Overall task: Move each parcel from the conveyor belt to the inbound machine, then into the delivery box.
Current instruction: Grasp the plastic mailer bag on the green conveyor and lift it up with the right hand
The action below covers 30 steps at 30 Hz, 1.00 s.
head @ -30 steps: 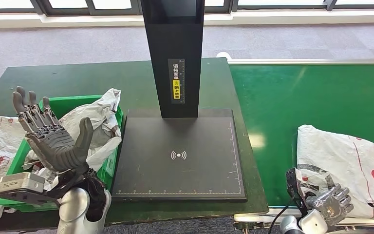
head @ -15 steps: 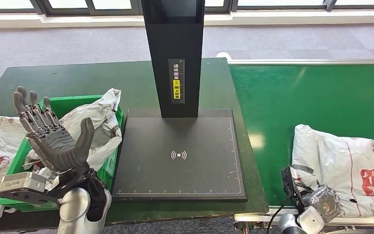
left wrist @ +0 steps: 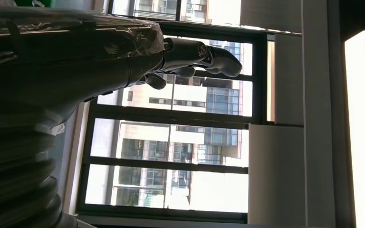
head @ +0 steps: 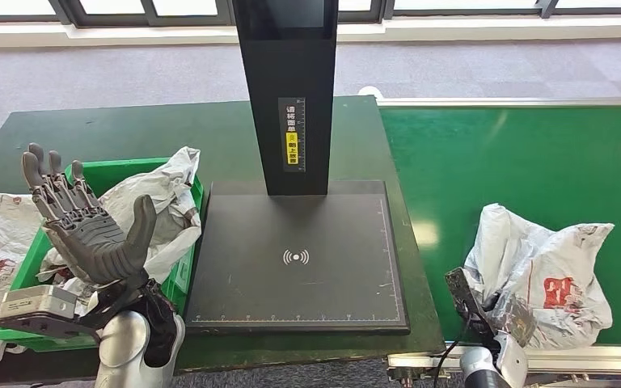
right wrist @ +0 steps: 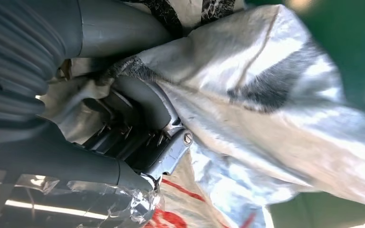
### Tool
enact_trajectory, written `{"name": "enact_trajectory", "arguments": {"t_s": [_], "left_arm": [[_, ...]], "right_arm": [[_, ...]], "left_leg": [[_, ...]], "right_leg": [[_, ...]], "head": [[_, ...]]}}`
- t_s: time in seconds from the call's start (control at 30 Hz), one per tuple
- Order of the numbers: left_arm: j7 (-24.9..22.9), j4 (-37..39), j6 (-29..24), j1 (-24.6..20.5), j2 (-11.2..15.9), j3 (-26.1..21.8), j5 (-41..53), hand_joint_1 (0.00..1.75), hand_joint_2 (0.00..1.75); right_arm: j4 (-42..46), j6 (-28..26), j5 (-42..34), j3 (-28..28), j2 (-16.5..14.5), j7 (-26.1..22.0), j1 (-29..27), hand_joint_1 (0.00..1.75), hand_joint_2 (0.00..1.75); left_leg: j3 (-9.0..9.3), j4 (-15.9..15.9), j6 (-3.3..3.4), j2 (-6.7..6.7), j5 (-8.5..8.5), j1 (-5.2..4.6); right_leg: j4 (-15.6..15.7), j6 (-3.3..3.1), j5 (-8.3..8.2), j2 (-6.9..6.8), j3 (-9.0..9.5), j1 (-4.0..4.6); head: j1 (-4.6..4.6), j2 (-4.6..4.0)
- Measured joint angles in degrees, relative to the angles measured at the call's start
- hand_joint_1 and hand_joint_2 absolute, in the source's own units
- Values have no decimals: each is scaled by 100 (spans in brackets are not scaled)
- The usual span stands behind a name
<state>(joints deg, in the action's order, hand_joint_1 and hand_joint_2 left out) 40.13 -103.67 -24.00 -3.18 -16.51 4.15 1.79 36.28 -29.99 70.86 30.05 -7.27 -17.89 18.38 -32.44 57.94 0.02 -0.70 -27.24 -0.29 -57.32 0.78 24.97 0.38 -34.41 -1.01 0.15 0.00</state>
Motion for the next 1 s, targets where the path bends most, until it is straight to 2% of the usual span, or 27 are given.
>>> {"name": "enact_trajectory", "arguments": {"t_s": [0.1,0.37,0.43,0.53,0.6,0.7,0.8,0.9,1.0], "left_arm": [[0,0,0,0,0,0,9,0,175],[0,0,0,0,0,0,9,0,175],[0,0,0,0,1,0,9,0,175],[0,2,0,-1,1,1,11,0,175],[0,10,0,-2,1,0,17,0,175],[0,35,1,-5,-1,1,29,0,175],[0,62,15,-9,-1,1,39,0,175],[0,87,40,-13,-1,1,44,0,175],[0,103,47,-15,-1,0,46,0,175]], "right_arm": [[14,81,-366,2,-95,-544,22,175,175],[18,105,-461,2,-209,-649,56,175,175],[55,190,-728,10,-238,-902,55,175,175],[285,599,-1723,64,-356,-1726,48,175,175],[596,1010,-2579,88,-460,-2105,10,175,175],[1249,1456,-3719,68,-606,-2220,-141,175,175],[1929,1604,-4562,-92,-698,-2240,-366,175,175],[2649,1494,-5166,-446,-728,-2248,-613,175,175],[3211,1207,-5336,-839,-732,-2250,-788,175,175]], "left_leg": [[2,0,0,1,0,0],[-1,0,0,-4,0,-1],[-3,0,0,-4,0,-2],[-3,0,0,-2,0,-2],[-2,0,0,-4,0,-2],[-3,0,0,-10,0,-1],[-4,0,0,-9,0,-1],[-5,0,0,-8,0,-2],[-4,0,1,0,-2,-2]], "right_leg": [[0,0,0,0,0,0],[-1,0,0,-1,1,-1],[0,0,0,-1,0,-2],[0,0,0,0,-3,-2],[0,0,0,-2,-4,-1],[-1,0,1,-6,-4,-1],[-2,-1,1,-5,-4,-1],[-1,-1,2,-4,-4,-2],[0,-1,2,-1,-5,-2]], "head": [[0,0],[0,0],[0,0],[0,0],[0,0],[0,0],[0,0],[0,0],[0,0]]}}
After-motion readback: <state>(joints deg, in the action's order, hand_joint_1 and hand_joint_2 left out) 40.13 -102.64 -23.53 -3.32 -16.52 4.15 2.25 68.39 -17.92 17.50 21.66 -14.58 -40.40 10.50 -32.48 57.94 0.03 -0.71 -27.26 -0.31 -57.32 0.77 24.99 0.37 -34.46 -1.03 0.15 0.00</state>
